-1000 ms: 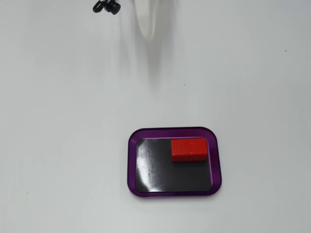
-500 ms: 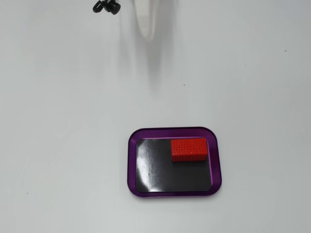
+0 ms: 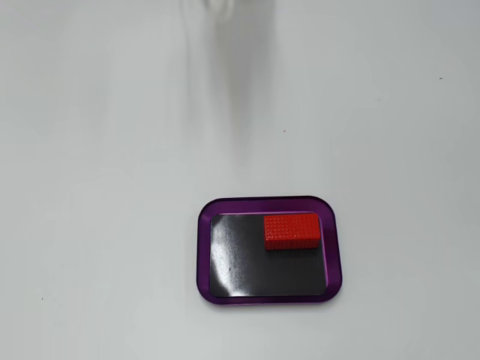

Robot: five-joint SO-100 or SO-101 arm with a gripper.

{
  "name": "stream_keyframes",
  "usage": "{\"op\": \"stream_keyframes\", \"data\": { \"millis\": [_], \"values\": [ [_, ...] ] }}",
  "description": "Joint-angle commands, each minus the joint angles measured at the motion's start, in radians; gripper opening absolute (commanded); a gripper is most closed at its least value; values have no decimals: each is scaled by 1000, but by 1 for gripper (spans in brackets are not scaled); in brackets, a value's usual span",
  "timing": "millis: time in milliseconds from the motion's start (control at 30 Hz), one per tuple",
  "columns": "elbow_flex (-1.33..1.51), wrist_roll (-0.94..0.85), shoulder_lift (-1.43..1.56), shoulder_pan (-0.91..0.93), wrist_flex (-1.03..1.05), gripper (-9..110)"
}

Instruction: Remove the cube from the box.

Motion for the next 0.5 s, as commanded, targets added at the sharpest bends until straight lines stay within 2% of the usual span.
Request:
{"op": "stream_keyframes", "data": {
  "millis": [0, 133, 333, 467],
  "values": [
    [-291, -5, -368, -6, 46, 0],
    [-604, -57, -678, -11, 123, 0],
    [-1055, -74, -1039, -178, 364, 1],
    [-1269, -80, -1223, -256, 463, 10]
  ]
}}
